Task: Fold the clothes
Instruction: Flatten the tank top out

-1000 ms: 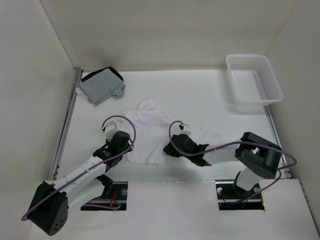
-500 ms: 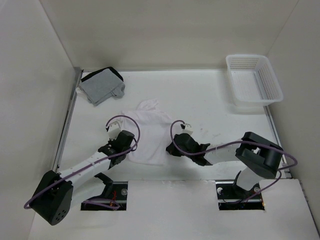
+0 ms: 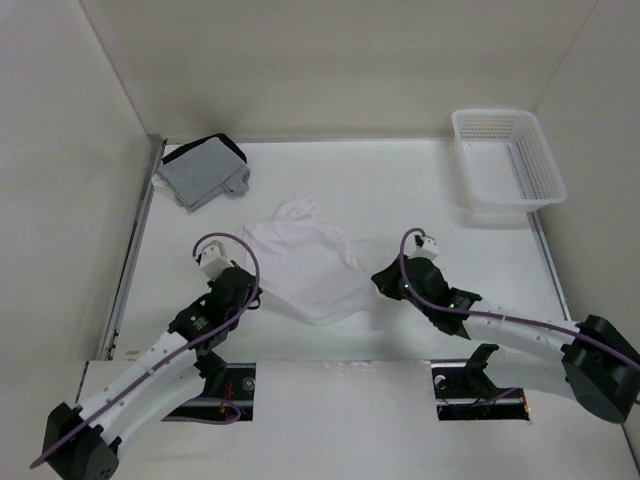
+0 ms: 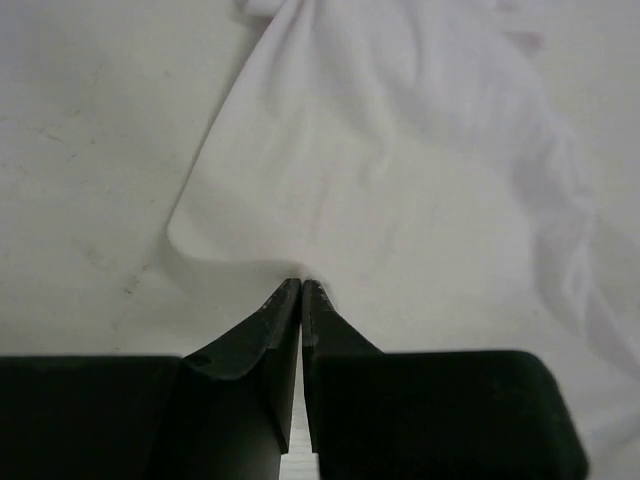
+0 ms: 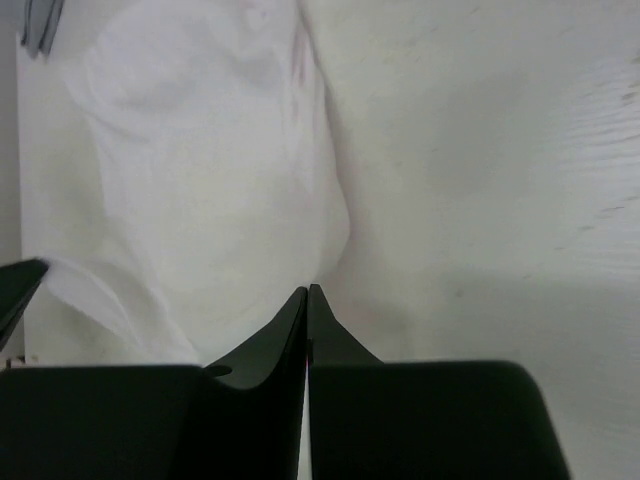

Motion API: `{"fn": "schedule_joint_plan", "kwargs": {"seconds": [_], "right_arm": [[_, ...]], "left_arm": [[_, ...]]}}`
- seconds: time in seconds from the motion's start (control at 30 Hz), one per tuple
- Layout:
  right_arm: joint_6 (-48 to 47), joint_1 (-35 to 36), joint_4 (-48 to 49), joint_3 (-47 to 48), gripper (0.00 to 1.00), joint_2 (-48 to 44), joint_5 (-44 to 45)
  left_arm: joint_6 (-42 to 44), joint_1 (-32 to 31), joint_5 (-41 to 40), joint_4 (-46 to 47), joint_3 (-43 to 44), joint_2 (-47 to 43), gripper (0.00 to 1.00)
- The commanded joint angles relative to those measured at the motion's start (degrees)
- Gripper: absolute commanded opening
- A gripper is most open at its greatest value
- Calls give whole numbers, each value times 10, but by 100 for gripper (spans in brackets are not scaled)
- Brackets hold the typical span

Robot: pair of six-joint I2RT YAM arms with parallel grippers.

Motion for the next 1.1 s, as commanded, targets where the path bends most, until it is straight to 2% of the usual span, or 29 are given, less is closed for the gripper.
{"fn": "schedule_joint_plan", "kwargs": {"seconds": [0.0,0.03,0.07,0.2,0.23,0.33,0.5,0.7,0.83,0.93,1.07], "right_arm": [[-15,-43,-87,-17,4,-57,18],[-15,-53,-103,-23,5,-73,18],[-15,-59,-116,-30,10,-89,18],[-13,-60,-177,-34,43,-130,12],[-8,-53,-199,-32,46,-135,17],[7,-22,-209,-27,46,-121,17],[19,41,-216,0,44,-49,17],[31,51,-208,7,41,-5,18],[34,49,-201,9,29,14,19],[41,42,-187,5,17,18,21],[42,44,-177,6,1,-14,47]], "left_arm": [[-55,-5,-2,-72,3,-86,3],[-66,-5,-3,-94,0,-106,3],[-74,-5,-3,-111,-4,-120,2],[-98,-12,3,-132,-12,-152,2],[-102,-19,-2,-134,-12,-154,2],[-103,-27,-10,-134,-11,-156,1],[-103,-49,-25,-132,-21,-195,1],[-105,-69,-38,-124,-26,-196,1],[-103,-80,-44,-111,-33,-195,1],[-101,-84,-50,-106,-32,-194,1],[-81,-87,-61,-92,-14,-191,0]]}}
